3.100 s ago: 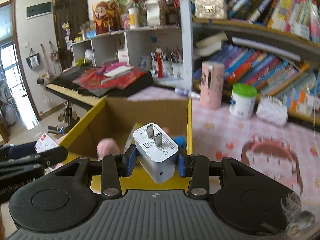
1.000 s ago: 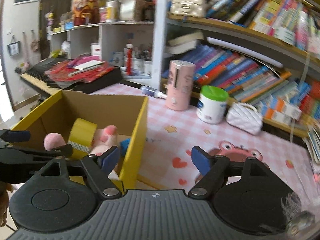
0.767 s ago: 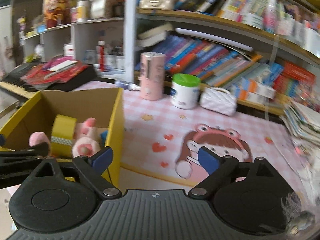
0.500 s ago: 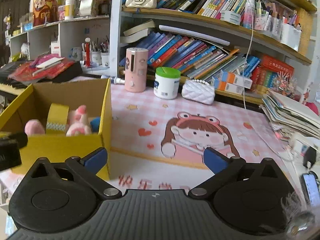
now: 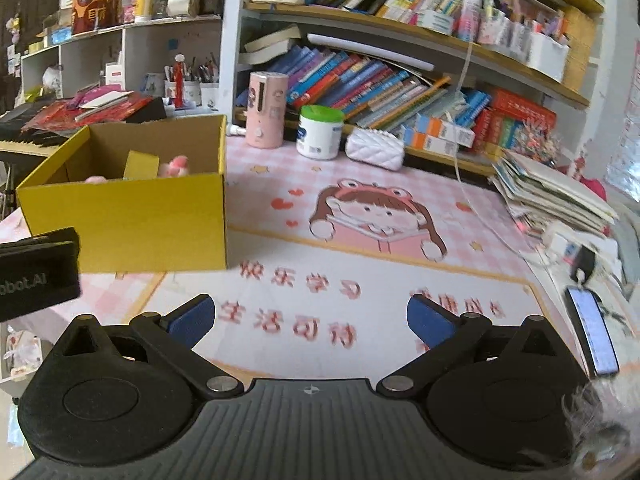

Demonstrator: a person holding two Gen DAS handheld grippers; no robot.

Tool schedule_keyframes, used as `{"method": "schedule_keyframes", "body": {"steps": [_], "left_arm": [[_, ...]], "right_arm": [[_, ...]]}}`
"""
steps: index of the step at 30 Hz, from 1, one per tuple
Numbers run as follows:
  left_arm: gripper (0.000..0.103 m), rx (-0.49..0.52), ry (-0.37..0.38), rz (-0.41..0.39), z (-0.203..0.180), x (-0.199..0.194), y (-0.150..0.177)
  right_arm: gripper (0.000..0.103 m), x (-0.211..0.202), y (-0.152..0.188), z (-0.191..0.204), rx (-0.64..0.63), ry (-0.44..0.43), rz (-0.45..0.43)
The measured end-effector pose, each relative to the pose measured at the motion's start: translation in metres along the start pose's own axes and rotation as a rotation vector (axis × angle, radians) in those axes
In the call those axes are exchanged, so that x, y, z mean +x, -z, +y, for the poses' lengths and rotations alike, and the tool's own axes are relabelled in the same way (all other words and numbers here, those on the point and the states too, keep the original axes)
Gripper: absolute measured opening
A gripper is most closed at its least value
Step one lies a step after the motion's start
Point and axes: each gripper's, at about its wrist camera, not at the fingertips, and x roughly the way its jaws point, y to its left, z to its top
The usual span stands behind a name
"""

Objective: Organize objects

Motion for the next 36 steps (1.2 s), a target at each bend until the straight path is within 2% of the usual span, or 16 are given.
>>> {"method": "schedule_keyframes", "body": {"steps": [8,18,36], "left_arm": [[0.103,0.121,0.069,-0.052,-0.025,-0.022,0.012],[0.103,0.124,0.109,-0.038,-0.038,-0.023,0.012],[0.103,0.133,0.122,-0.036,-0.045,-0.026,0.016]], "right_arm": [[0.103,-0.018,0.017,-0.011,0.072,0.038,0.026],[0.103,-0.027,0.023,-0.023,0.1,0.069,0.018],[0.103,-0.028,0.026,-0.032,0.104,0.08,0.015]]}}
